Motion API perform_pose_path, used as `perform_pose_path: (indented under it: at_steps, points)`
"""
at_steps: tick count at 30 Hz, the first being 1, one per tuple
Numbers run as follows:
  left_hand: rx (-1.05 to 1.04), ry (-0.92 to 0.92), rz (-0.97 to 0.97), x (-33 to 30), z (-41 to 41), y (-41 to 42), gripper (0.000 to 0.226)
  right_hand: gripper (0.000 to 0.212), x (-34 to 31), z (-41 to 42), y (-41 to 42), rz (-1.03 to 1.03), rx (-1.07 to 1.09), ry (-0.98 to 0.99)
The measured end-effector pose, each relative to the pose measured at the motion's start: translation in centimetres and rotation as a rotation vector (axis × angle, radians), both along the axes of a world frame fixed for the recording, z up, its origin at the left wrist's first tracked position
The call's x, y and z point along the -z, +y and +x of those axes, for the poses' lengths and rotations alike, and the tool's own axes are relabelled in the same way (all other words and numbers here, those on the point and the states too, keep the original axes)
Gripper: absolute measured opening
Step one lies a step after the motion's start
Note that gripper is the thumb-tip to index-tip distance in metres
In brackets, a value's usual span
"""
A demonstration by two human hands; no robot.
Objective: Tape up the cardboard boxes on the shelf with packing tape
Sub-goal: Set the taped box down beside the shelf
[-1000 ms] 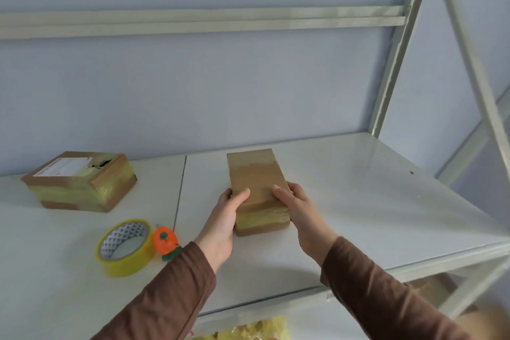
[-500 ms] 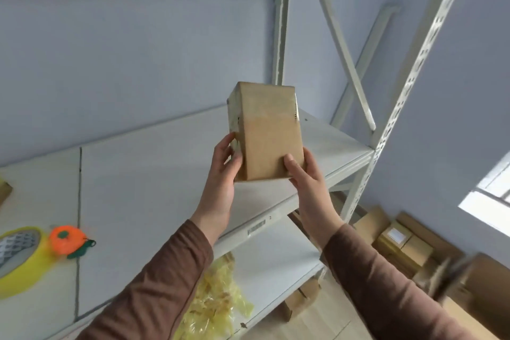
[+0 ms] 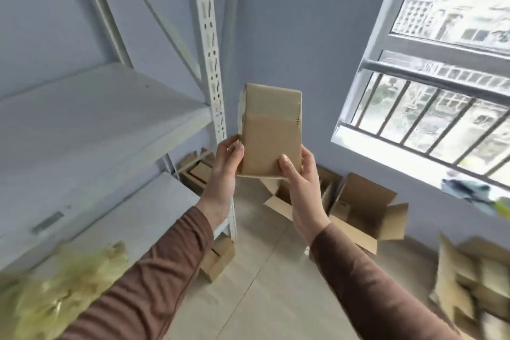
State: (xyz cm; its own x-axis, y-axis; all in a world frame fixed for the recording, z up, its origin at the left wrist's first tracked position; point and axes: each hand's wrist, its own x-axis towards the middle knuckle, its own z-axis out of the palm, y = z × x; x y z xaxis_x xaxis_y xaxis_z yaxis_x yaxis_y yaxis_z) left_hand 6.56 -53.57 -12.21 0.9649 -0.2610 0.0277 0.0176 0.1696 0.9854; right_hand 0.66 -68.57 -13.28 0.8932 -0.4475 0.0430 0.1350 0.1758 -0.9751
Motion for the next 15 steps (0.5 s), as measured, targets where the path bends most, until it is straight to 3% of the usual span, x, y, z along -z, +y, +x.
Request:
perform_pose_path:
  at_steps: [5, 11, 15]
  points:
    - [0.071, 0.087, 0.059, 4.7, -0.9, -8.4, 0.040, 0.050, 4.8, -1.5, -8.3, 0.022, 0.041, 0.107]
    - [0.087, 0.200, 0.162, 8.8, -0.4, -15.0, 0.025, 0.047, 10.0, -2.0, -14.0, 0.091, 0.104, 0.210]
    - [0.105, 0.286, 0.222, 12.5, 0.4, -20.1, 0.026, 0.053, 13.4, -1.4, -18.4, 0.150, 0.168, 0.283]
